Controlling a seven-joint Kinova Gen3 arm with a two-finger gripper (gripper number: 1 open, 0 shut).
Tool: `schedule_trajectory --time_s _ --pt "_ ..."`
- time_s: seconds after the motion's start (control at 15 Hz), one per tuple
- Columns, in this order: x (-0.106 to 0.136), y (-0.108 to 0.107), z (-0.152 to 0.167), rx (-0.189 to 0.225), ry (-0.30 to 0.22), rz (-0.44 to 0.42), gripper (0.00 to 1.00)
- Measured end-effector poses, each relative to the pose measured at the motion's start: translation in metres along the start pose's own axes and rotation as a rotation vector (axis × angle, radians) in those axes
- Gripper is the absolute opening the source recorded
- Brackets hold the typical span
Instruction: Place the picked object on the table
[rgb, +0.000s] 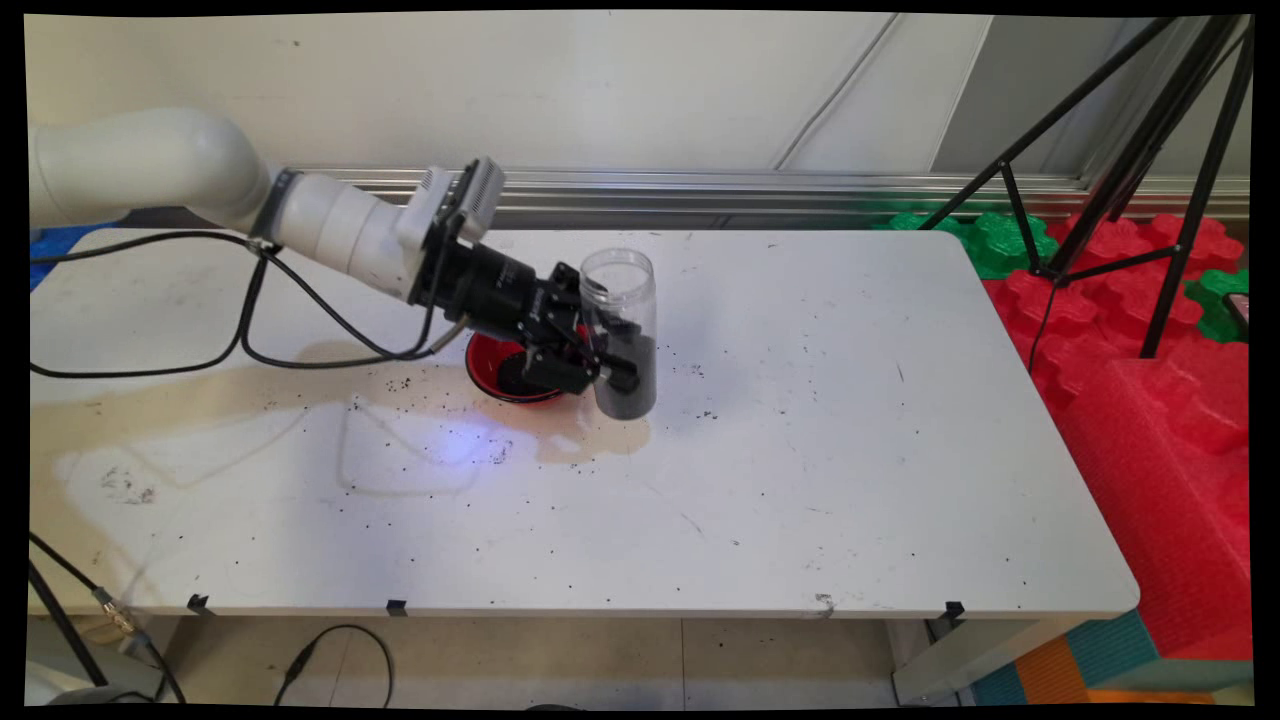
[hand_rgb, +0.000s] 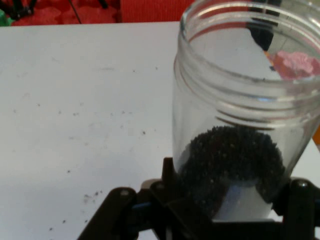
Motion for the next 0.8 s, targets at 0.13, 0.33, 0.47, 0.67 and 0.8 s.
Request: schedule_trajectory --time_s 0.13,0.33,0.47,0.67,0.8 --pt "-0.007 0.002 0.010 -0.006 -0.012 -0.009 0.00" --pt "-0.017 0.004 0.022 -0.012 -0.030 -0.017 0.00" --pt "-0.023 0.005 0.029 -0.016 -0.043 -0.018 0.00" --pt "-0.032 0.006 0.037 -0.022 -0.061 -0.019 0.00" --pt "-0.037 0.007 0.041 -0.026 -0.072 -0.018 0.00"
